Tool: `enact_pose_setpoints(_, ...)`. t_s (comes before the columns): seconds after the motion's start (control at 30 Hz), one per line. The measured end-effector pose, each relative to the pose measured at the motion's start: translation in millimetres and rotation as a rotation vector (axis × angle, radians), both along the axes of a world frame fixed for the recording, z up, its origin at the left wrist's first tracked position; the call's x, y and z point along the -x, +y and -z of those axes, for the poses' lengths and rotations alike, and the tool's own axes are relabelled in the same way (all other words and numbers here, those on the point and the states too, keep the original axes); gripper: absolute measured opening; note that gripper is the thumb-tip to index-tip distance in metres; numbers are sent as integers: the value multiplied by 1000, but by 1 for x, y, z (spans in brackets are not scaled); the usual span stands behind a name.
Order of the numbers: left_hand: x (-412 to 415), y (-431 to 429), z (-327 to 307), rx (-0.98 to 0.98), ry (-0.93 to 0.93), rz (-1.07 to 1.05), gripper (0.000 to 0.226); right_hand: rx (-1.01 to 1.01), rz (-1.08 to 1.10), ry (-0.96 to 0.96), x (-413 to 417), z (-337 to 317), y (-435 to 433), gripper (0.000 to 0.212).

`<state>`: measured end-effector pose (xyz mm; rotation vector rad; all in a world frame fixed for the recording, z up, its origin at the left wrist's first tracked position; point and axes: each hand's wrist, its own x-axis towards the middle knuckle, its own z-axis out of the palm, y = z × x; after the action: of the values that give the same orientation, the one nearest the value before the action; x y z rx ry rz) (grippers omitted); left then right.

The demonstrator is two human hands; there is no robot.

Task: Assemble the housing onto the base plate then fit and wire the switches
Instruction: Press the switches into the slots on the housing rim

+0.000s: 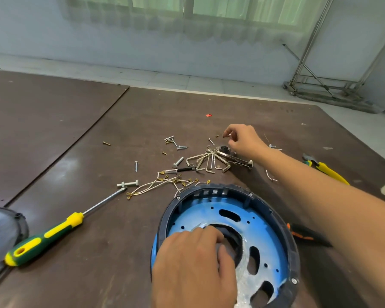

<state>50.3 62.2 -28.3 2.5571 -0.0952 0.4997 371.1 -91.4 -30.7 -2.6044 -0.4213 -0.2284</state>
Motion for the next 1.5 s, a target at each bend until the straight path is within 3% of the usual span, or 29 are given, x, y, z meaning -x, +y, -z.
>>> enact_pose_setpoints(0.2, 3, -2, -7, -72, -2, -29, 17, 211, -48, 99, 14, -2, -11, 50)
enact_pose_setpoints(0.3, 2, -2, -6, -46, -23, -37, 13, 258, -44, 163, 6, 3, 0, 65)
enact_pose_setpoints(0.5, -2, -1, -2, 3, 2, -20, 10, 281, -28, 102, -6, 22, 1, 40)
enact_pose_setpoints(0.57, -3, 0, -3, 13, 24, -13, 10, 189, 17, 79, -5, 20, -2, 35)
enact_pose_setpoints(0.67, -2, -1, -4, 12, 21, 15, 10, -105, 61, 17, 15, -2, -7, 41)
enact_pose_setpoints(0.83, 2, -2, -8, -96, 86, -31, 9, -413, -151, -19, 103, -51, -15, 43)
enact_pose_setpoints(0.93, 7, -3, -5, -91, 72, -70, 26, -778, -201, 186, 165, -68, -24, 35)
enact_pose_setpoints(1.03, 8, -1, -7, -104, 81, -67, 28, -1190, -240, 521, 217, -72, -32, 32)
enact_pose_setpoints(1.1, 9, 1, -9, -85, 66, -20, 26, -1326, -254, 637, 250, -66, -37, 32)
enact_pose_setpoints(1.17, 11, 3, -9, 3, 20, 85, 25, -1395, -251, 690, 280, -54, -43, 28)
enact_pose_setpoints(1.33, 22, -2, -20, 495, -26, 392, 41, -1420, -273, 773, 319, -28, -53, 34)
enact_pose_setpoints(1.5, 23, -11, -25, 525, -155, 426, 28, -1385, -363, 763, 321, -26, -42, 35)
